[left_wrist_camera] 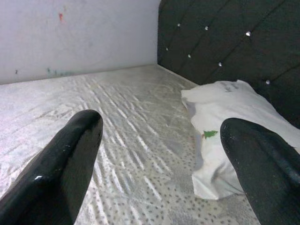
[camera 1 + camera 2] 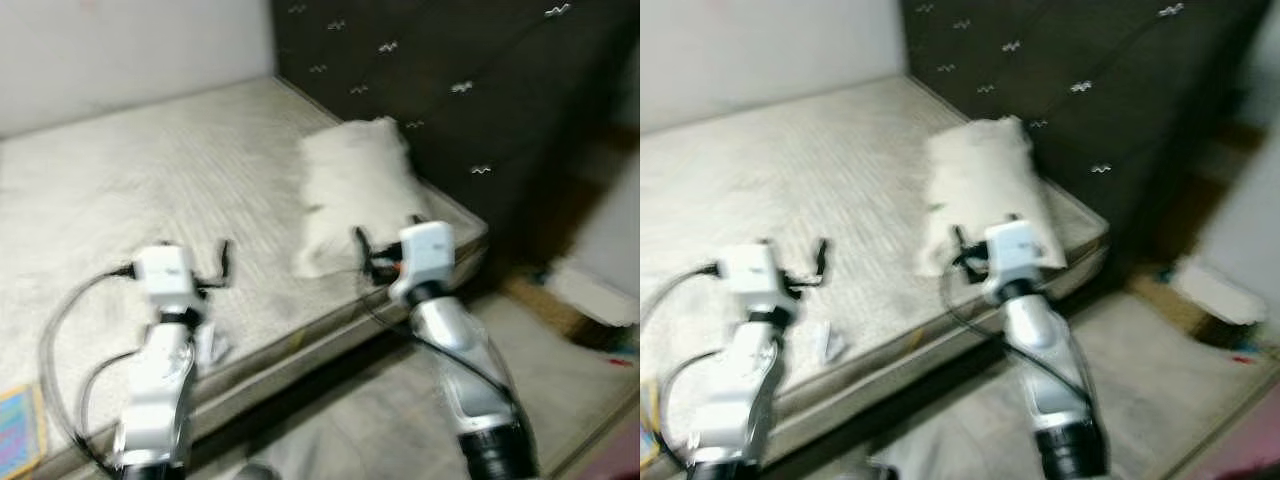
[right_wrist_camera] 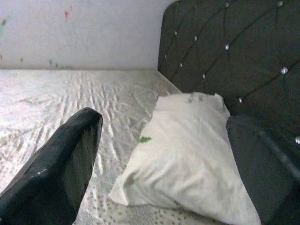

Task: Clean up the room

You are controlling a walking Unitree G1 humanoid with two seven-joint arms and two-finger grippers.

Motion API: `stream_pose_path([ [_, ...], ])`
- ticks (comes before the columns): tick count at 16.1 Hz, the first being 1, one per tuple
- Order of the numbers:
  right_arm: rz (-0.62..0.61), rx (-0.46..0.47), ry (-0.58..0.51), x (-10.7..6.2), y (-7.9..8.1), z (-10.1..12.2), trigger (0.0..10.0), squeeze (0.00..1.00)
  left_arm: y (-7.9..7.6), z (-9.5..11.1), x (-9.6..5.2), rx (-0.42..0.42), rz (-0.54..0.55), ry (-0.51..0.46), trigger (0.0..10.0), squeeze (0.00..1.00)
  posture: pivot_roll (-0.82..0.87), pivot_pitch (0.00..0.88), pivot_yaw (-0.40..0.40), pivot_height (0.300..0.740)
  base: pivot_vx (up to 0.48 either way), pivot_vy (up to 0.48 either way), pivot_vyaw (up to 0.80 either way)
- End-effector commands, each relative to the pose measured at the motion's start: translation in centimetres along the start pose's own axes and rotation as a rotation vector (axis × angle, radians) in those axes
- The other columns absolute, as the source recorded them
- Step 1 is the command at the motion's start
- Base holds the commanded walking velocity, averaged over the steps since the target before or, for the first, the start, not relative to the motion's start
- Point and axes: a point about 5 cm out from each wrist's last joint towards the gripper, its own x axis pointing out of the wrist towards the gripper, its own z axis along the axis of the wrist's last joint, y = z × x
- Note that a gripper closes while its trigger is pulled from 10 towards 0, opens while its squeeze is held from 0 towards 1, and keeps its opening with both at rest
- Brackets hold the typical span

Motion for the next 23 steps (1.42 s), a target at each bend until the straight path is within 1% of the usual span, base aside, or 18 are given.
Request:
stream_pose_path([
  [1, 0.022, 0.018, -0.007, 0.21, 0.64, 0.28, 10.0, 0.0, 0.7, 0.18, 0.04, 0.015, 0.022, -0.006, 10.0, 0.0, 0.07, 0.0, -0.027, 0.74, 0.0, 0.0, 0.8],
  [10, 0.028, 0.033, -0.013, 0.43, 0.67, 0.38, 10.0, 0.0, 0.42, 0.22, 0.06, -0.016, -0.003, -0.01, 10.0, 0.0, 0.07, 0.0, -0.031, 0.74, 0.0, 0.0, 0.75],
  [14, 0.029, 0.039, -0.012, 0.51, 0.63, 0.32, 10.0, 0.0, 0.36, 0.2, -0.04, -0.027, -0.016, -0.012, 10.0, 0.0, 0.07, 0.0, -0.033, 0.74, 0.0, 0.0, 0.0],
  [23, 0.024, 0.048, -0.01, 0.53, 0.58, 0.29, 10.0, 0.0, 0.25, 0.19, -0.1, -0.036, -0.026, -0.011, 10.0, 0.0, 0.06, 0.0, -0.031, 0.74, 0.257, 0.0, 0.0],
])
